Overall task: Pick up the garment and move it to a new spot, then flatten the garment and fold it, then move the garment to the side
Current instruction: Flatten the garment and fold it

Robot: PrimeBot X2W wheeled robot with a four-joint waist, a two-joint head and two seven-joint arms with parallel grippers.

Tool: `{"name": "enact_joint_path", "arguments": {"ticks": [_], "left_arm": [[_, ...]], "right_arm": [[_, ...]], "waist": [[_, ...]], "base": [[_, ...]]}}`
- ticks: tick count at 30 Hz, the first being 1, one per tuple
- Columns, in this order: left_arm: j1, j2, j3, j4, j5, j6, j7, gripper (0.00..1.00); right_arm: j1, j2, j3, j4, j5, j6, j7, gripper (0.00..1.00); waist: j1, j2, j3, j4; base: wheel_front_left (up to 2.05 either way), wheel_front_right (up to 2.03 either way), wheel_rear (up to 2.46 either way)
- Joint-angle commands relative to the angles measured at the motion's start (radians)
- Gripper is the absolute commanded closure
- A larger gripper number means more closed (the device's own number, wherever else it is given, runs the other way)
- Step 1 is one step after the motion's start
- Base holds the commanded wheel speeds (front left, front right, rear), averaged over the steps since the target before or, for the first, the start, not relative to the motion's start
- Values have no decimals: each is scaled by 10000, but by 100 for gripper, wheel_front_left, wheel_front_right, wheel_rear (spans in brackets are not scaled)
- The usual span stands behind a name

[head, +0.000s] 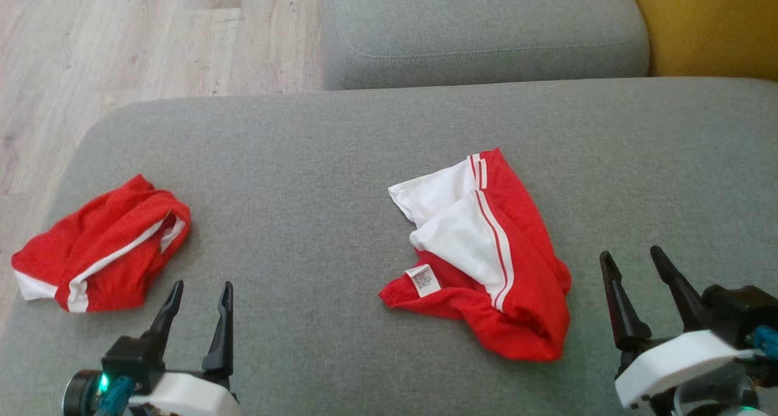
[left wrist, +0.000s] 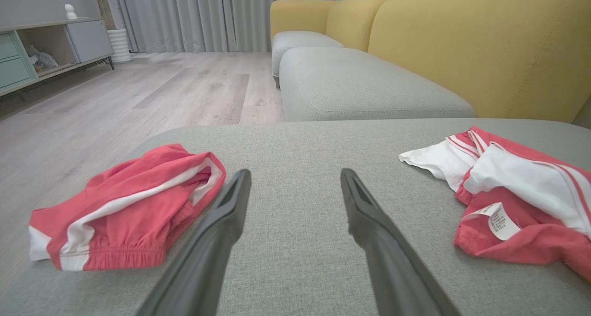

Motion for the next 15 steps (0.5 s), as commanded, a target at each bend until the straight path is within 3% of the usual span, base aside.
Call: {"name": "enact_joint_path", "arguments": {"ticks": [1,11,15], "left_arm": [[-420,200,437,-291,-76,60,-44,0],[-481,206,461,-257,-130,151,-81,0],[-578,200,466,-289,-99,213,-117,0]], "right_arm": [[-292,-66,262,-425,-54,54,12,0],[-386,-66,272,-388,-110,54,41,0],[-614,-66,560,-164,-184,54,513,0]], "waist": [[0,0,3,-8],[0,0,82,-8],[0,0,200,67]], "base": [[0,0,0],[0,0,0],[0,0,0]]}}
